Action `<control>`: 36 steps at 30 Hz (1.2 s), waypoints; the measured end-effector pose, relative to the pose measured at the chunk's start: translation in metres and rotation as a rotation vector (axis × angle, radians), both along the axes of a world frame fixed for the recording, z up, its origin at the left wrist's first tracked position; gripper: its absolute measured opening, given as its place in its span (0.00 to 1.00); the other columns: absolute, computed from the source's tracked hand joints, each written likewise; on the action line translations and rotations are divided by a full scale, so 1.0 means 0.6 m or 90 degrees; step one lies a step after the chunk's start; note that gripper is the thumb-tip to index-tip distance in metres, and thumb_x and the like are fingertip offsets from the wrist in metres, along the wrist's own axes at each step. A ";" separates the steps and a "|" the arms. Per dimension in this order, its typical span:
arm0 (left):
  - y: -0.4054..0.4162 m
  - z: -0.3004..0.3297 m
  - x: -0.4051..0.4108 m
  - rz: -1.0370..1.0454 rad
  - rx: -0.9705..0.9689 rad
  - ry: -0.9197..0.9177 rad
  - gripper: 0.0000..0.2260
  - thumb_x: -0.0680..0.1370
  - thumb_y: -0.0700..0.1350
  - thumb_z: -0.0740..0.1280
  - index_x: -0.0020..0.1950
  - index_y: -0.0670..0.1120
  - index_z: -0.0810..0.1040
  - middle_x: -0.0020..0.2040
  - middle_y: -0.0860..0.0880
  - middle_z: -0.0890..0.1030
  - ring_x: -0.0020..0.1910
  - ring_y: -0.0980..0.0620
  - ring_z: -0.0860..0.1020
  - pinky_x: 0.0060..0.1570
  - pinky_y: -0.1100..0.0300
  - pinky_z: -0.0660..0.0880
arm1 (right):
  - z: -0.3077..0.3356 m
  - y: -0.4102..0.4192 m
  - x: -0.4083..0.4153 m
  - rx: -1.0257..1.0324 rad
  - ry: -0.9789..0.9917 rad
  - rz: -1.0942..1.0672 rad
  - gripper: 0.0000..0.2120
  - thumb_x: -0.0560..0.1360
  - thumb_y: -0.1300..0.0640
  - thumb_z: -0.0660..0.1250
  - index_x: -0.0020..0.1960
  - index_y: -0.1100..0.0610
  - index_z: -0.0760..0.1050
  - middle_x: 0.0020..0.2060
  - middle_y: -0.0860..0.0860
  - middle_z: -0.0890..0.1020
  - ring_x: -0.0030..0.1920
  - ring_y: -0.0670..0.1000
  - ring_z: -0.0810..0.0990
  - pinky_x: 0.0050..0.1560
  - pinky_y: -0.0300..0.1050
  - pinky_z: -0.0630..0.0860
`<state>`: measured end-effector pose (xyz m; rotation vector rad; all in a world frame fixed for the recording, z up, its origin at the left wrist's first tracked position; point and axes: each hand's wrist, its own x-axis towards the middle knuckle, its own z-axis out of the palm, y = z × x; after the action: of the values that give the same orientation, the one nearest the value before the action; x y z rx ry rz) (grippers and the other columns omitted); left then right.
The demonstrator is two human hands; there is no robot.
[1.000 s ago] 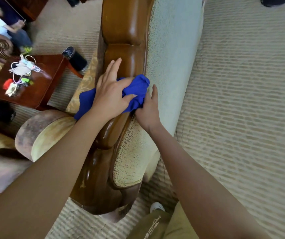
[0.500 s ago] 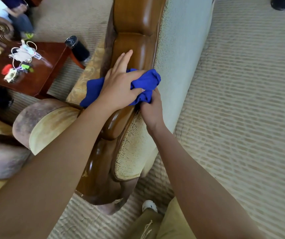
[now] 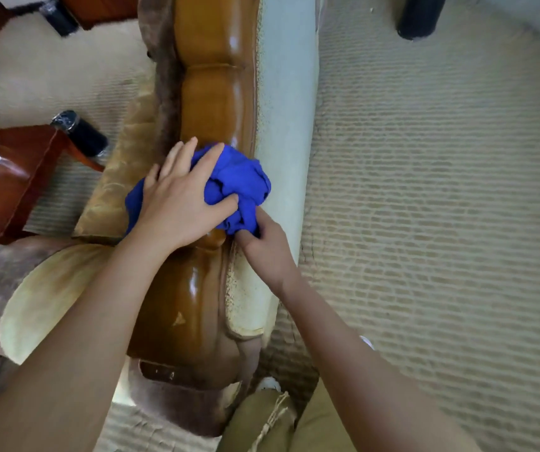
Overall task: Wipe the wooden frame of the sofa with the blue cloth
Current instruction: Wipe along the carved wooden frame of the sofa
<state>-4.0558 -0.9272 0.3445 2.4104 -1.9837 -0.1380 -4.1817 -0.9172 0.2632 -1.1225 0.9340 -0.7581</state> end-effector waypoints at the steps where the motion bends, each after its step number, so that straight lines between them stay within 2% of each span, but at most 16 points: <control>1: 0.010 -0.001 0.007 -0.005 -0.006 0.000 0.34 0.73 0.66 0.59 0.76 0.59 0.54 0.79 0.50 0.49 0.77 0.50 0.47 0.73 0.45 0.50 | 0.007 0.014 0.004 0.012 -0.012 -0.021 0.06 0.73 0.63 0.60 0.48 0.56 0.72 0.34 0.44 0.73 0.32 0.41 0.69 0.38 0.35 0.67; 2: 0.020 -0.002 0.016 -0.006 -0.013 0.005 0.33 0.73 0.66 0.59 0.76 0.59 0.56 0.78 0.50 0.50 0.77 0.50 0.47 0.73 0.45 0.50 | 0.015 0.027 0.008 0.011 -0.031 -0.047 0.07 0.73 0.60 0.61 0.50 0.55 0.73 0.36 0.45 0.75 0.35 0.42 0.71 0.40 0.37 0.69; 4: 0.043 -0.003 0.035 0.001 -0.022 0.049 0.34 0.71 0.68 0.57 0.75 0.59 0.58 0.78 0.49 0.50 0.77 0.49 0.47 0.73 0.46 0.51 | 0.029 0.050 0.017 0.021 -0.085 -0.106 0.16 0.72 0.55 0.61 0.60 0.54 0.72 0.44 0.45 0.79 0.42 0.42 0.75 0.48 0.39 0.73; 7: 0.065 -0.001 0.054 0.039 -0.032 0.221 0.33 0.72 0.68 0.60 0.74 0.59 0.60 0.77 0.47 0.51 0.76 0.48 0.51 0.72 0.54 0.51 | 0.049 0.063 0.030 0.027 -0.106 -0.148 0.26 0.79 0.49 0.60 0.74 0.45 0.56 0.54 0.36 0.75 0.50 0.35 0.74 0.60 0.37 0.70; 9: 0.076 -0.003 0.066 0.016 -0.028 0.285 0.27 0.74 0.66 0.61 0.71 0.62 0.62 0.74 0.47 0.56 0.74 0.49 0.56 0.68 0.59 0.54 | 0.066 0.077 0.046 -0.017 -0.046 -0.157 0.26 0.79 0.45 0.58 0.75 0.44 0.55 0.63 0.35 0.70 0.59 0.37 0.71 0.68 0.41 0.65; 11: 0.090 -0.010 0.079 -0.012 -0.023 0.323 0.24 0.75 0.64 0.60 0.71 0.64 0.61 0.73 0.48 0.60 0.72 0.50 0.59 0.64 0.62 0.55 | 0.080 0.097 0.059 -0.065 0.023 -0.168 0.24 0.80 0.50 0.59 0.75 0.47 0.59 0.69 0.43 0.69 0.65 0.41 0.69 0.67 0.37 0.63; 13: 0.111 -0.021 0.094 0.000 -0.023 0.352 0.26 0.77 0.62 0.60 0.74 0.63 0.57 0.75 0.48 0.58 0.73 0.49 0.59 0.65 0.61 0.56 | 0.084 0.119 0.069 -0.117 0.075 -0.184 0.22 0.80 0.57 0.59 0.74 0.51 0.62 0.69 0.48 0.70 0.67 0.44 0.68 0.65 0.34 0.62; 16: 0.154 -0.037 0.104 0.014 -0.058 0.426 0.26 0.79 0.59 0.57 0.76 0.61 0.54 0.77 0.50 0.54 0.74 0.51 0.58 0.64 0.63 0.54 | 0.079 0.156 0.080 -0.175 0.128 -0.196 0.20 0.79 0.61 0.59 0.71 0.52 0.68 0.68 0.49 0.70 0.68 0.46 0.68 0.65 0.31 0.60; 18: 0.181 -0.048 0.098 0.011 -0.103 0.456 0.24 0.80 0.58 0.56 0.76 0.59 0.57 0.77 0.51 0.56 0.74 0.51 0.59 0.64 0.63 0.55 | 0.074 0.177 0.082 -0.199 0.153 -0.207 0.20 0.78 0.63 0.59 0.69 0.53 0.70 0.68 0.49 0.70 0.68 0.45 0.67 0.65 0.31 0.60; 21: 0.208 -0.069 0.093 -0.005 -0.185 0.496 0.22 0.81 0.54 0.57 0.74 0.55 0.63 0.76 0.52 0.60 0.73 0.54 0.61 0.66 0.64 0.56 | 0.078 0.204 0.078 -0.219 0.158 -0.211 0.20 0.76 0.62 0.60 0.66 0.52 0.73 0.69 0.49 0.69 0.68 0.44 0.67 0.69 0.36 0.61; 23: 0.215 -0.081 0.098 -0.015 -0.223 0.591 0.22 0.78 0.55 0.59 0.73 0.54 0.66 0.74 0.54 0.64 0.72 0.57 0.63 0.69 0.63 0.58 | 0.082 0.221 0.080 -0.240 0.206 -0.193 0.20 0.75 0.62 0.61 0.65 0.52 0.74 0.72 0.51 0.66 0.71 0.43 0.61 0.68 0.29 0.56; 25: 0.220 -0.088 0.105 -0.001 -0.229 0.710 0.23 0.77 0.56 0.60 0.71 0.56 0.68 0.72 0.55 0.68 0.71 0.58 0.65 0.72 0.55 0.61 | 0.088 0.227 0.083 -0.274 0.260 -0.169 0.18 0.76 0.61 0.62 0.65 0.52 0.75 0.74 0.52 0.62 0.74 0.44 0.55 0.65 0.26 0.52; 28: 0.222 -0.095 0.111 0.063 -0.203 0.891 0.21 0.77 0.52 0.64 0.70 0.53 0.69 0.68 0.54 0.73 0.68 0.56 0.71 0.70 0.51 0.65 | 0.098 0.213 0.088 -0.338 0.309 -0.136 0.15 0.78 0.59 0.62 0.65 0.54 0.75 0.73 0.56 0.64 0.75 0.50 0.56 0.66 0.29 0.50; 30: 0.222 -0.097 0.114 0.117 -0.186 0.967 0.25 0.75 0.54 0.65 0.71 0.50 0.69 0.67 0.52 0.75 0.66 0.54 0.73 0.69 0.50 0.66 | 0.101 0.195 0.091 -0.387 0.343 -0.102 0.15 0.79 0.59 0.62 0.64 0.55 0.76 0.71 0.59 0.66 0.74 0.54 0.60 0.69 0.35 0.51; 32: 0.224 -0.096 0.117 0.149 -0.179 0.975 0.28 0.74 0.58 0.65 0.72 0.50 0.68 0.67 0.51 0.75 0.66 0.53 0.73 0.69 0.49 0.66 | 0.106 0.183 0.092 -0.406 0.362 -0.070 0.15 0.79 0.60 0.61 0.65 0.55 0.75 0.70 0.59 0.68 0.73 0.56 0.61 0.71 0.41 0.53; 36: 0.234 -0.090 0.109 0.192 -0.180 0.949 0.27 0.74 0.61 0.63 0.70 0.53 0.69 0.66 0.53 0.75 0.65 0.55 0.73 0.69 0.50 0.66 | 0.101 0.189 0.086 -0.451 0.390 -0.055 0.16 0.79 0.61 0.60 0.65 0.55 0.75 0.70 0.61 0.68 0.73 0.58 0.62 0.73 0.50 0.56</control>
<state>-3.9903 -0.7869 0.2905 1.4461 -0.8306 -1.1154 -4.1304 -0.8038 0.3238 -2.0186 1.2678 -0.8596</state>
